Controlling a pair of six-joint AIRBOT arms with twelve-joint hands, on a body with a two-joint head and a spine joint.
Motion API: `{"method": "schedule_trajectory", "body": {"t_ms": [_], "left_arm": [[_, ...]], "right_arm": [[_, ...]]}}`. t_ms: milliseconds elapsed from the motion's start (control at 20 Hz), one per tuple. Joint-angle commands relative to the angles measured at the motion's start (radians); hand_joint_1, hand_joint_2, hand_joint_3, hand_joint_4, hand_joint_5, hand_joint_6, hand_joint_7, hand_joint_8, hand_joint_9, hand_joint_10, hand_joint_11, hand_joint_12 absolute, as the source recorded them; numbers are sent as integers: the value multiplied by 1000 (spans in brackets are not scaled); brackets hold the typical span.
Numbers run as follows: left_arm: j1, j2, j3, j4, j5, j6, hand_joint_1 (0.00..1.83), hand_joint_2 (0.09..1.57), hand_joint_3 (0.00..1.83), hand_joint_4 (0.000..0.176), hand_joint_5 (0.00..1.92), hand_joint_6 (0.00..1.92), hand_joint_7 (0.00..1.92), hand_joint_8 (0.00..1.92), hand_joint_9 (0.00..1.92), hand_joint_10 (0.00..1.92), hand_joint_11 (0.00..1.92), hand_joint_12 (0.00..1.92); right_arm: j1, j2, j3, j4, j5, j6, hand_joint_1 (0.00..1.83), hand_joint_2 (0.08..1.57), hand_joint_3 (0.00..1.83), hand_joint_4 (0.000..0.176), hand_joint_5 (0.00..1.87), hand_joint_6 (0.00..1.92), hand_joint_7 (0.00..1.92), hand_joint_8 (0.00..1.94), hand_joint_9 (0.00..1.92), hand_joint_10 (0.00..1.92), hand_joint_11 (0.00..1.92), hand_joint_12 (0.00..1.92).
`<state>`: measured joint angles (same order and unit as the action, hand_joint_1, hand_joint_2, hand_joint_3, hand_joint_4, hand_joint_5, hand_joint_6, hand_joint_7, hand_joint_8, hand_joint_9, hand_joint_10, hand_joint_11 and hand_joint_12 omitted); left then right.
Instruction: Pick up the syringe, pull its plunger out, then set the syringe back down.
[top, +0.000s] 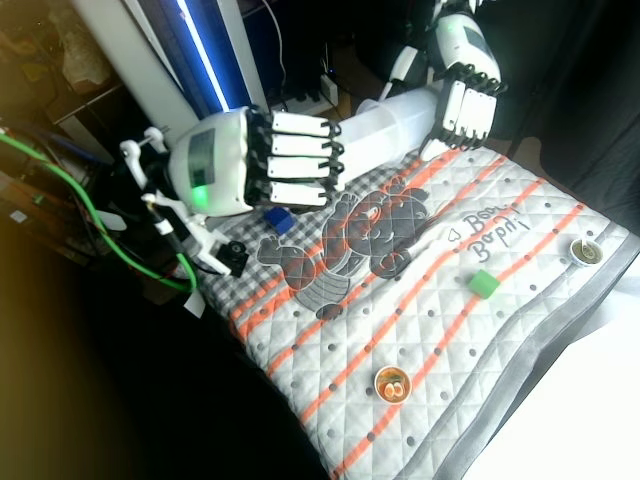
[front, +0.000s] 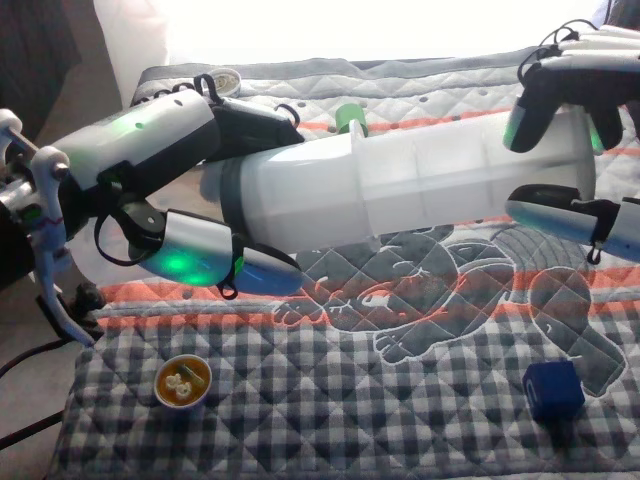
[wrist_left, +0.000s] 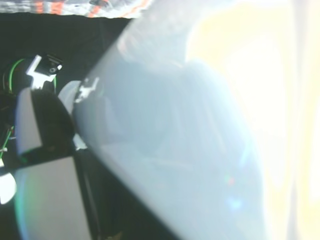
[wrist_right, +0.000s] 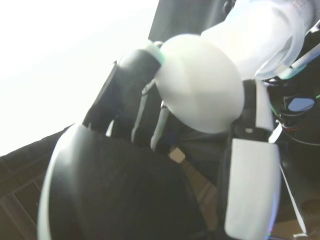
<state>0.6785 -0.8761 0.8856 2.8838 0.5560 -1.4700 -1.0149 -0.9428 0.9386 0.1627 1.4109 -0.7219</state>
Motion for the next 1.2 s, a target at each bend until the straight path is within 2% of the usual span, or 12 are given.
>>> {"method": "schedule_trajectory", "body": {"t_ms": [0,300,400,450,600,700,900,1000,1050,1100,1150], "left_arm": [[-9,23,7,-64,178,-49,1171,1218,0,0,851,1132,740,1484,633,1551,565,1921],[4,34,3,-76,185,-49,1178,1215,0,0,863,1097,739,1494,636,1598,593,1921],[5,35,3,-77,186,-49,1172,1214,0,0,865,1132,733,1461,577,1509,436,1921],[6,35,2,-77,186,-49,1172,1214,0,0,865,1132,733,1461,577,1509,436,1921],[8,36,2,-81,186,-49,1188,1215,0,0,856,1072,752,1523,648,1655,612,1921],[8,36,3,-81,186,-49,1175,1215,0,0,856,1108,745,1490,584,1575,482,1921],[8,36,3,-84,187,-49,1173,1217,0,0,842,1126,750,1485,623,1574,554,1921],[8,35,4,-86,187,-49,1172,1219,0,0,853,1116,735,1499,647,1598,606,1921],[8,35,4,-86,187,-48,1174,1214,0,0,857,1115,745,1478,667,1573,620,1921],[8,35,4,-87,187,-48,1174,1214,0,0,857,1115,745,1478,667,1573,620,1921],[8,35,4,-88,187,-48,1175,1214,0,0,859,1116,743,1479,672,1583,631,1921]], "right_arm": [[2,16,10,102,154,-30,1212,1239,7,0,747,1154,786,1617,888,1910,927,1921],[-15,27,6,120,174,-33,1209,1249,4,0,742,1139,766,1655,907,1921,950,1921],[-15,28,6,121,175,-33,1208,1251,0,0,739,1152,767,1647,869,1921,927,1921],[-16,28,6,121,176,-34,1208,1251,0,0,739,1152,767,1647,869,1921,927,1921],[-17,28,6,123,176,-34,1199,1266,4,0,722,1169,728,1705,875,1921,944,1921],[-17,28,6,123,176,-34,1205,1255,0,0,731,1168,761,1653,851,1921,905,1921],[-18,28,6,122,176,-34,1218,1235,0,0,770,1115,799,1595,907,1921,938,1921],[-19,28,6,121,176,-34,1230,1216,0,0,799,1085,841,1522,905,1860,902,1921],[-20,28,6,121,176,-34,1326,1209,0,0,766,1129,808,1418,810,1621,783,1876],[-20,28,5,121,176,-34,1326,1209,0,0,766,1129,808,1418,810,1621,783,1876],[-20,28,4,121,176,-34,1329,1214,1,0,745,1245,778,1384,774,1521,670,1785]]}}
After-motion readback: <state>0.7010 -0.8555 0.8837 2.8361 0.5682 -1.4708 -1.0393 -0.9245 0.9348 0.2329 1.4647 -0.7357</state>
